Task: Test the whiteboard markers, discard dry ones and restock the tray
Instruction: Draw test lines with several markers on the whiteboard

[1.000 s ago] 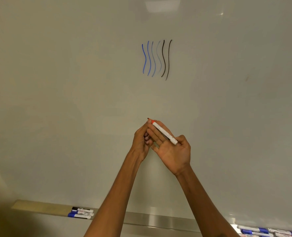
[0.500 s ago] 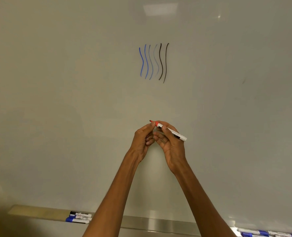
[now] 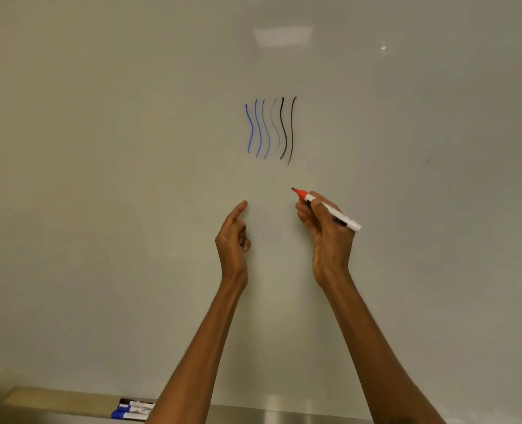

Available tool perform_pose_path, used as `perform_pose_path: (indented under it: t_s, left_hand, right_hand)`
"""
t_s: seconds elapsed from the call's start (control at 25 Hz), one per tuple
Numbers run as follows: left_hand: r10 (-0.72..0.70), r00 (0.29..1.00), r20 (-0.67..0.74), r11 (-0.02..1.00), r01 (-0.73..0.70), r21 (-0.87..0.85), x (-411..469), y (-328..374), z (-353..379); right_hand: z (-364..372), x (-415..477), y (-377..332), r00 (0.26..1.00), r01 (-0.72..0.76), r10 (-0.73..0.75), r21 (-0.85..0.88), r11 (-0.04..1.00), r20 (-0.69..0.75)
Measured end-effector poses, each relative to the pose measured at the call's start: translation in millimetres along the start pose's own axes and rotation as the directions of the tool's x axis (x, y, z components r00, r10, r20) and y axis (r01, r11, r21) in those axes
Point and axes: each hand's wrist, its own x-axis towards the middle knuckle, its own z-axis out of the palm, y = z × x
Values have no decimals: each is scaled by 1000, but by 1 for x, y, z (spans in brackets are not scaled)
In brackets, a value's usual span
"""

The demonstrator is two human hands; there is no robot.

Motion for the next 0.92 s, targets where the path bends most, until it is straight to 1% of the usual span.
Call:
perform_pose_path:
  t_s: [0.12, 0.24, 0.4, 0.48, 0.6, 0.68, 0.8, 0.92]
  left_hand:
    - [122, 992, 21, 992, -122, 22, 17, 12, 2]
    - [215, 976, 22, 974, -216, 63, 31, 26, 8]
    - [397, 917, 42, 906, -399, 144, 48, 46, 14]
    - [472, 880, 59, 856, -473, 210, 60, 48, 15]
    - [504, 851, 146, 812, -525, 254, 77, 41, 12]
    - [544, 819, 185, 765, -574, 293, 82, 34, 7]
    - [589, 781, 206, 711, -622, 328, 89, 29, 3]
    - [603, 769, 213, 689, -636, 347, 94, 25, 2]
  right_hand:
    - [16, 18, -20, 988, 156, -156, -76, 985, -3]
    - [29, 35, -36, 962, 269, -273, -170, 948, 3]
    - [39, 53, -47, 902, 422, -429, -327, 846, 55]
    - [45, 61, -49, 854, 502, -513, -401, 766, 90]
    - [52, 71, -49, 762, 621, -618, -486, 615, 193]
    - [57, 79, -48, 699, 681, -667, -525, 510, 260]
    - [68, 93, -52, 611, 736, -729, -562, 378, 310]
    - [78, 104, -56, 558, 758, -741, -592, 273, 373]
